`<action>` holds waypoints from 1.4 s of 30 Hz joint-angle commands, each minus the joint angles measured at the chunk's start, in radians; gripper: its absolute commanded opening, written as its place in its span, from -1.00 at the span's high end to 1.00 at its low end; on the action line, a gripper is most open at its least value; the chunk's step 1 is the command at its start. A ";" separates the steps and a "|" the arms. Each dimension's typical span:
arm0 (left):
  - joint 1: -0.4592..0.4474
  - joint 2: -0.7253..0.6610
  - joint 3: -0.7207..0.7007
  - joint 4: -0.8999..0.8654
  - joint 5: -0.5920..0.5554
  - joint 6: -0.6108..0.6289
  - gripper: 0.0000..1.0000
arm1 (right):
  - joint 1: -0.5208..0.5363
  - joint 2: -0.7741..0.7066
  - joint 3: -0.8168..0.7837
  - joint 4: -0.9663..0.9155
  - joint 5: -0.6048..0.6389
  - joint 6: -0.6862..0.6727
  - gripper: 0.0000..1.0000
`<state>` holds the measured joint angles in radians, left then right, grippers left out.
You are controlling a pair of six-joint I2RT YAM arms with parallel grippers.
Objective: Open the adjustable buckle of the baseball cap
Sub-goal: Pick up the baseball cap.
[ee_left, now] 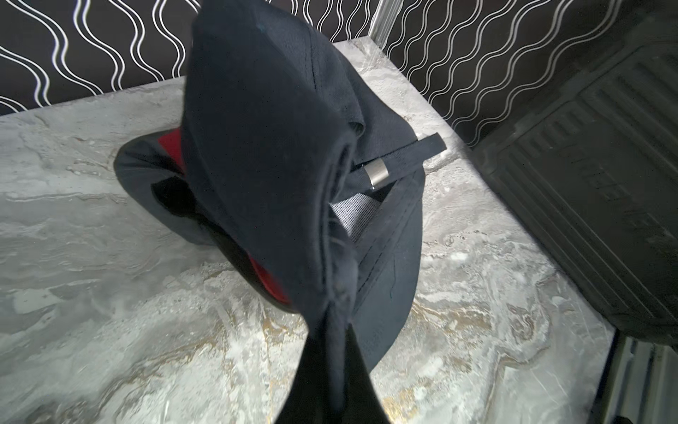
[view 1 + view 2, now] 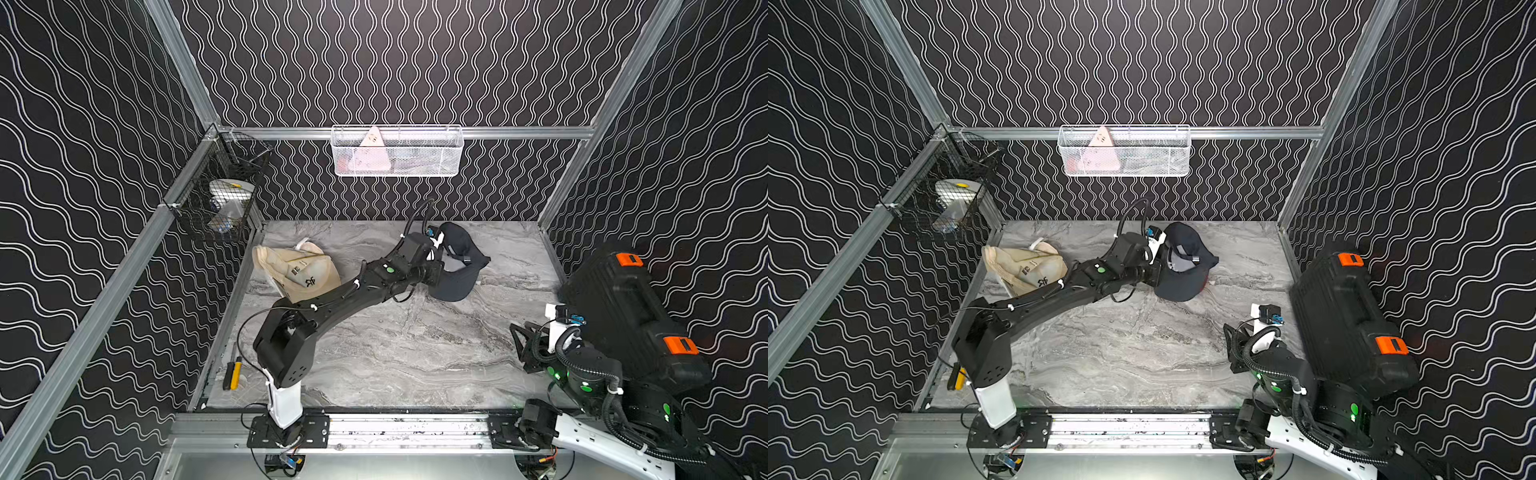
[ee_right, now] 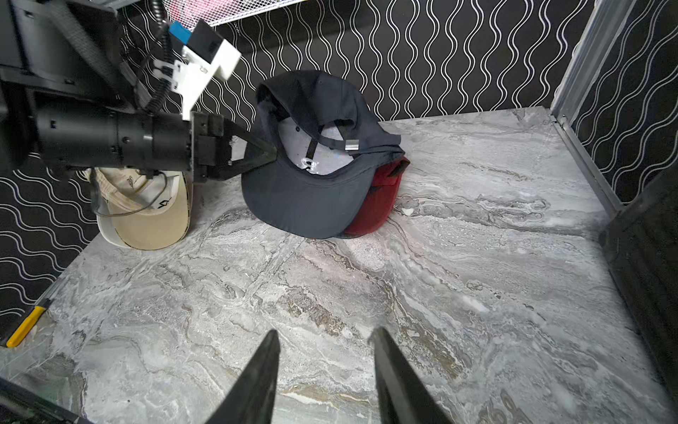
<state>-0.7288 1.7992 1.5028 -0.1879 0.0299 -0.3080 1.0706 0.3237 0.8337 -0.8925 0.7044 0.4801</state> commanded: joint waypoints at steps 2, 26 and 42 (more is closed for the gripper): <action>-0.016 -0.082 -0.056 0.022 -0.024 0.033 1.00 | 0.000 0.007 0.008 -0.012 0.030 0.020 0.13; -0.166 -0.563 -0.358 -0.102 -0.240 0.050 1.00 | 0.000 0.078 0.016 -0.011 0.035 0.023 0.13; -0.216 -0.772 -0.489 -0.194 -0.295 0.013 1.00 | 0.000 0.123 0.021 -0.010 0.041 0.026 0.12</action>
<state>-0.9379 1.0500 1.0271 -0.3786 -0.2424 -0.2703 1.0706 0.4313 0.8478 -0.8944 0.7277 0.4892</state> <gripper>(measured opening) 0.078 0.437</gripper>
